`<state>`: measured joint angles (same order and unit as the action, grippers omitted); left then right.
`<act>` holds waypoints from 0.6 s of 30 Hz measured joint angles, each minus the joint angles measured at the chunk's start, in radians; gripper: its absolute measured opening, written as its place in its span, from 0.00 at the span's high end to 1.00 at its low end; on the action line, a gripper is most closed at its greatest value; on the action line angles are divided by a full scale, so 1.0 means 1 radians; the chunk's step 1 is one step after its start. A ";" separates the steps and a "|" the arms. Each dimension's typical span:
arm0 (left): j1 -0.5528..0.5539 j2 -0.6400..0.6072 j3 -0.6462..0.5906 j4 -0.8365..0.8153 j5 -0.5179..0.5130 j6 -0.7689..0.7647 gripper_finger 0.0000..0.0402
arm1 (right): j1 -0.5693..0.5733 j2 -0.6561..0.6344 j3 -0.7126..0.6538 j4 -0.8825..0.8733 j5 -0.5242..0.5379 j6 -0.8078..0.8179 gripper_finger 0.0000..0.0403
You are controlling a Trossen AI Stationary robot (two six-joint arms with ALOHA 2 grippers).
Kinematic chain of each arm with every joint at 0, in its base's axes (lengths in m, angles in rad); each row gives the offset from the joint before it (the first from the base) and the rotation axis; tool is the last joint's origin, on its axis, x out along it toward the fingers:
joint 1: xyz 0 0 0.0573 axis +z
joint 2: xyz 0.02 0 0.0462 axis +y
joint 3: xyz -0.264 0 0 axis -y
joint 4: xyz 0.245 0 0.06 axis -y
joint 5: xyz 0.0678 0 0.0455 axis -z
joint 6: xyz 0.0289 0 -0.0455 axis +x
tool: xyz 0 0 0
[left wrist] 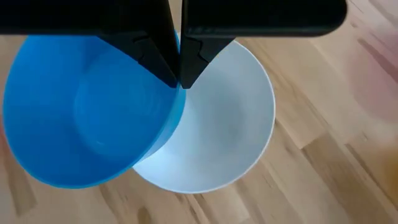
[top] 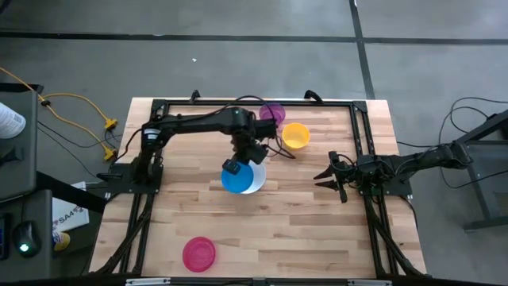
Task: Nest bowls inside each other
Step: Stack the blue bowl on the white bowl
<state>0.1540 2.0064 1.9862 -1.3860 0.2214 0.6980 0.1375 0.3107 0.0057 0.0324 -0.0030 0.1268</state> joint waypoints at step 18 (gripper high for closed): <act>0.045 0.077 -0.002 0.057 0.009 0.056 1.00 | 0.000 0.000 0.000 -0.001 0.000 0.000 0.77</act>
<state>0.1986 2.0831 1.9846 -1.3285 0.2306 0.7544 0.1375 0.3107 0.0058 0.0319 -0.0030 0.1271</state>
